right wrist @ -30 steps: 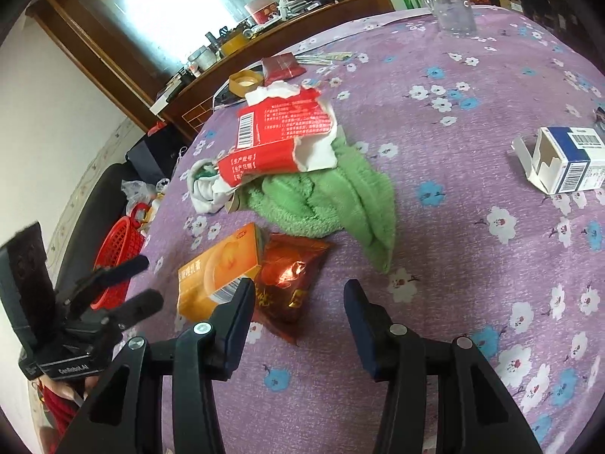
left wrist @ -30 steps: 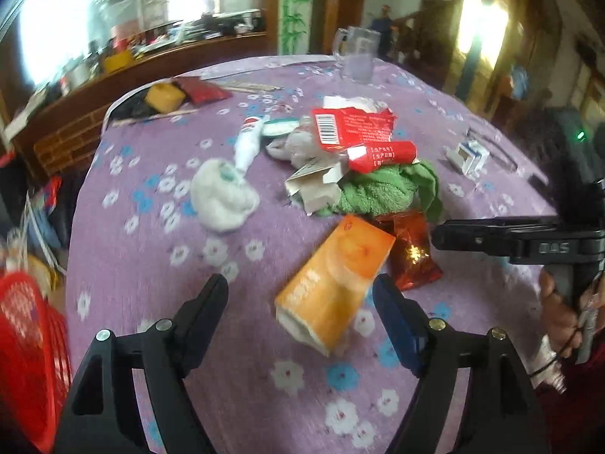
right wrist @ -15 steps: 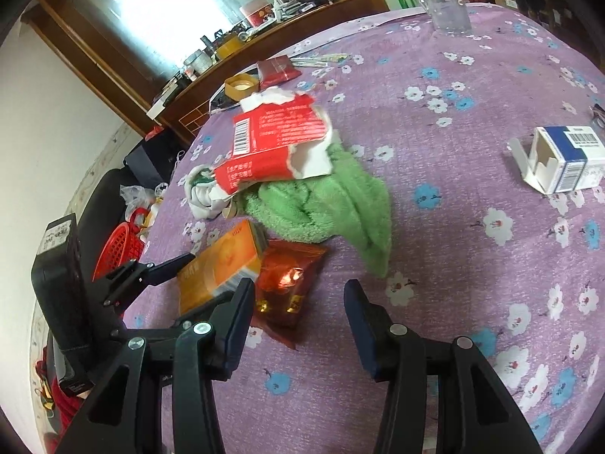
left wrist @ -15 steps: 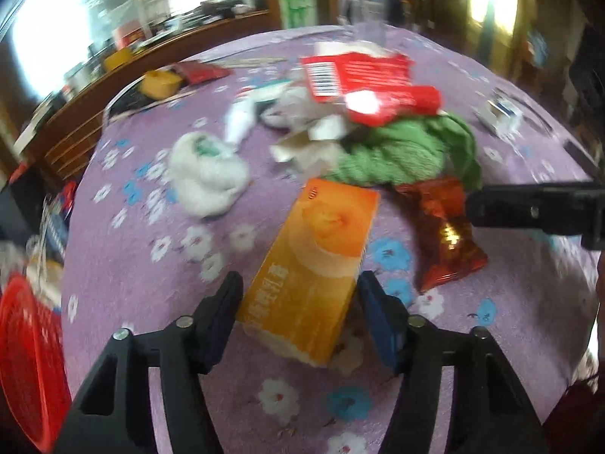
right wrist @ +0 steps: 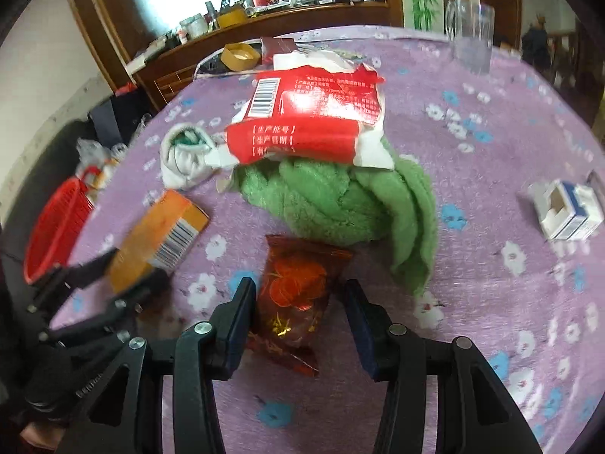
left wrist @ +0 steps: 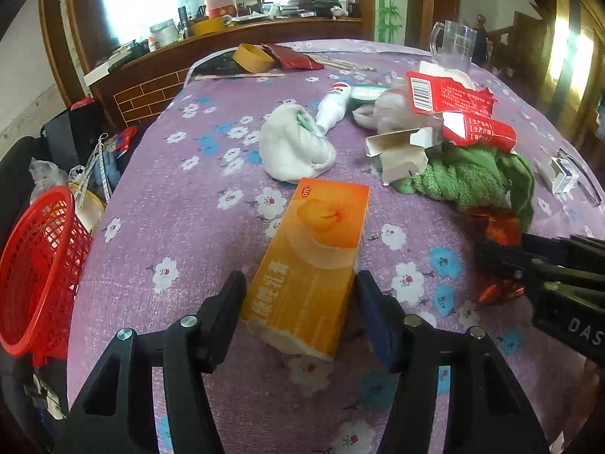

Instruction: Collect trash

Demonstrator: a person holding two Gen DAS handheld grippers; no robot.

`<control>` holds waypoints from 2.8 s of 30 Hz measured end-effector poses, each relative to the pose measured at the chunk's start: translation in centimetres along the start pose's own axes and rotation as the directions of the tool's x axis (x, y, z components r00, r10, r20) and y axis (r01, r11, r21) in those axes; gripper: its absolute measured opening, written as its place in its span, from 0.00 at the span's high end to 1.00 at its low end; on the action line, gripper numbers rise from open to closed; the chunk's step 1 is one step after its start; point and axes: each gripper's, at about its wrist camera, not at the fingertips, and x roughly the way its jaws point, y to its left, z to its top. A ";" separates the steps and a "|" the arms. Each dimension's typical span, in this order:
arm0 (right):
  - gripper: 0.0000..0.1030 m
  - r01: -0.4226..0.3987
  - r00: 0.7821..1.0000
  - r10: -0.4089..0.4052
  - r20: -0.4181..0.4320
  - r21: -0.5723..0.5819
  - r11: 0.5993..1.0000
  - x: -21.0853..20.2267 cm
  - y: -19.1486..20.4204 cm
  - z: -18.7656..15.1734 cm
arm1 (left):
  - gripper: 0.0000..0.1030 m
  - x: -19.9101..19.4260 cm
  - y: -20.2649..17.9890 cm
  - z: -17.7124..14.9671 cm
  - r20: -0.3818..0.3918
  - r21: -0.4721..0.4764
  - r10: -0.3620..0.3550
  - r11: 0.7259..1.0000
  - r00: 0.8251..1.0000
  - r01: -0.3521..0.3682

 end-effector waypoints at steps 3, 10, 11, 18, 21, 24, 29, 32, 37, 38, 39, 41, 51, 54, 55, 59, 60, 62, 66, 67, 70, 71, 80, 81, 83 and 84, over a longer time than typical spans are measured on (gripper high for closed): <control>0.66 0.017 0.999 -0.016 0.036 -0.011 1.000 -0.9 -0.3 -0.7 | 0.45 -0.5 0.2 -0.3 0.025 -0.019 -0.010 1.000 1.000 0.011; 0.67 -0.058 0.977 0.062 0.205 -0.025 0.998 -3.1 -0.1 -2.2 | 0.47 -2.6 0.1 -1.1 0.147 -0.032 0.024 0.999 0.989 -0.019; 0.67 -0.067 0.973 0.072 0.220 -0.028 0.997 -3.3 -0.2 -2.4 | 0.47 -2.8 0.2 -1.2 0.158 -0.038 0.024 0.999 0.987 -0.018; 0.67 -0.087 0.966 0.095 0.242 -0.042 0.995 -3.5 0.0 -2.3 | 0.48 -2.3 0.3 -1.0 0.132 -0.033 0.017 0.999 0.991 -0.013; 0.67 -0.102 0.966 0.109 0.234 -0.042 0.994 -3.4 -0.1 -2.2 | 0.48 -1.4 0.4 -0.6 0.077 -0.035 0.004 0.999 0.997 -0.001; 0.67 -0.105 0.965 0.113 0.238 -0.046 0.993 -3.4 0.0 -2.3 | 0.47 -0.4 0.7 -0.2 0.014 -0.049 -0.017 0.999 1.000 0.018; 0.67 -0.120 0.963 0.130 0.237 -0.056 0.991 -3.4 -0.1 -2.4 | 0.47 0.8 0.5 0.3 -0.038 -0.051 -0.037 0.998 0.999 0.035; 0.67 -0.122 0.963 0.132 0.236 -0.056 0.991 -3.4 0.0 -2.4 | 0.53 0.7 0.4 0.4 -0.019 -0.050 -0.021 0.999 1.000 0.020; 0.67 -0.116 0.962 0.126 0.243 -0.056 0.992 -3.4 0.0 -2.4 | 0.57 -1.0 0.6 -0.1 0.069 -0.063 -0.006 0.998 0.998 0.010; 0.67 -0.114 0.962 0.124 0.245 -0.057 0.992 -3.4 0.0 -2.4 | 0.57 -1.3 0.6 -0.1 0.083 -0.066 -0.009 0.998 0.996 0.014; 0.67 -0.112 0.961 0.123 0.247 -0.057 0.992 -3.4 0.0 -2.4 | 0.57 -1.6 0.7 -0.3 0.096 -0.068 -0.009 0.998 0.995 0.016; 0.67 -0.112 0.961 0.123 0.248 -0.060 0.992 -3.4 0.1 -2.4 | 0.57 -2.2 0.7 -0.6 0.125 -0.071 0.001 0.997 0.992 0.008; 0.67 -0.097 0.962 0.106 0.252 -0.049 0.994 -3.6 0.1 -2.4 | 0.57 -4.2 0.4 -1.1 0.180 -0.040 0.028 0.999 0.983 -0.021; 0.67 -0.090 0.963 0.100 0.252 -0.053 0.995 -3.8 0.3 -2.4 | 0.57 -4.5 0.4 -1.2 0.181 -0.037 0.028 0.999 0.983 -0.022; 0.67 -0.088 0.963 0.098 0.251 -0.054 0.995 -3.8 0.3 -2.5 | 0.57 -4.6 0.4 -1.2 0.183 -0.037 0.028 0.999 0.983 -0.022; 0.67 -0.121 0.964 0.129 0.234 -0.050 0.991 -4.2 0.6 -2.4 | 0.57 -5.1 0.5 -1.3 0.190 -0.039 0.027 0.999 0.981 -0.020; 0.67 -0.120 0.963 0.130 0.236 -0.054 0.991 -4.3 0.8 -2.4 | 0.57 -5.2 0.5 -1.3 0.193 -0.039 0.027 0.999 0.981 -0.019; 0.67 -0.120 0.962 0.132 0.240 -0.066 0.991 -4.7 1.2 -2.4 | 0.57 -5.4 0.4 -1.3 0.197 -0.037 0.025 0.999 0.980 -0.018; 0.67 -0.132 0.960 0.145 0.240 -0.068 0.989 -5.1 1.6 -2.4 | 0.57 -5.8 0.5 -1.4 0.206 -0.039 0.023 0.999 0.978 -0.015; 0.67 -0.137 0.960 0.149 0.237 -0.065 0.988 -5.1 1.6 -2.4 | 0.57 -5.9 0.6 -1.4 0.210 -0.039 0.022 0.999 0.977 -0.014; 0.67 -0.142 0.961 0.152 0.230 -0.058 0.988 -5.2 1.6 -2.3 | 0.57 -6.1 0.7 -1.4 0.213 -0.042 0.019 0.999 0.977 -0.010; 0.67 -0.139 0.962 0.149 0.231 -0.056 0.989 -5.3 1.6 -2.3 | 0.57 -6.2 0.8 -1.4 0.213 -0.043 0.017 0.999 0.977 -0.008; 0.67 -0.147 0.961 0.155 0.227 -0.053 0.988 -5.9 1.8 -2.4 | 0.57 -6.9 1.5 -1.4 0.224 -0.056 0.020 0.998 0.974 -0.008; 0.67 -0.151 0.962 0.158 0.224 -0.052 0.987 -5.9 1.8 -2.4 | 0.57 -7.0 1.5 -1.4 0.225 -0.057 0.021 0.998 0.974 -0.009; 0.67 -0.157 0.961 0.164 0.221 -0.050 0.986 -5.8 1.8 -2.4 | 0.57 -7.0 1.6 -1.4 0.226 -0.059 0.022 0.998 0.974 -0.009; 0.67 -0.157 0.961 0.164 0.221 -0.050 0.986 -5.8 1.9 -2.3 | 0.57 -7.0 1.6 -1.4 0.225 -0.059 0.023 0.998 0.974 -0.010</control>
